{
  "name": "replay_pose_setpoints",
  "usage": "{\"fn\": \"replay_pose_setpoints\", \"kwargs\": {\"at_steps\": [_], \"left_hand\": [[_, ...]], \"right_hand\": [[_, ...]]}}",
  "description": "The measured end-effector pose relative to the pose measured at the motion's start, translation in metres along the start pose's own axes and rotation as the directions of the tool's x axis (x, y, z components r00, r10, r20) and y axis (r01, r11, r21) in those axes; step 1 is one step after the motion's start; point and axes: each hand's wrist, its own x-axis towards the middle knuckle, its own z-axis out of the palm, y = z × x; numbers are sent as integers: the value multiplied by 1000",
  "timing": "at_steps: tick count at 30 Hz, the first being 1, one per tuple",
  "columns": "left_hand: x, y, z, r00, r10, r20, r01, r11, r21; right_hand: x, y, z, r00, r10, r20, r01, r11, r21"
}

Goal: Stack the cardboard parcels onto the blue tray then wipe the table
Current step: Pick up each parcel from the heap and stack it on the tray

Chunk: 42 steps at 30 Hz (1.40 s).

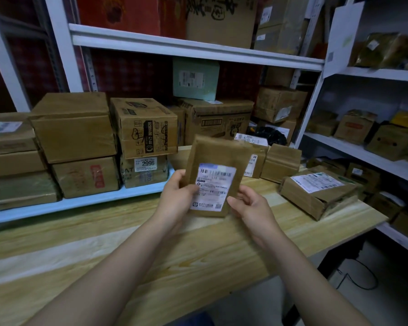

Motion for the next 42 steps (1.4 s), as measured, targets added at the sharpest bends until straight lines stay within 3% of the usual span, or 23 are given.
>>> {"fn": "replay_pose_setpoints", "kwargs": {"at_steps": [10, 18, 27, 31, 35, 42], "left_hand": [[-4, -5, -13, 999, 44, 32, -45, 998, 39], [-9, -12, -30, 1000, 5, 27, -6, 998, 59], [-21, -1, -63, 989, 140, -47, -139, 990, 31], [-32, 9, -82, 966, 223, -132, -218, 975, 46], [-44, 23, -112, 933, 274, -232, -298, 952, -73], [-70, 53, -167, 794, 376, -478, -453, 890, -53]], "right_hand": [[-1, -1, 3, 996, -77, -53, 81, 995, 63], [-9, -10, 16, 998, 58, 17, -60, 972, 227], [-18, -31, 52, 991, 126, 42, -133, 949, 286], [-23, -40, 72, 992, 103, 69, -117, 960, 256], [-22, -44, 96, 992, 129, 12, -130, 988, 83], [-25, -39, 148, 976, 172, 132, -148, 974, -174]]}}
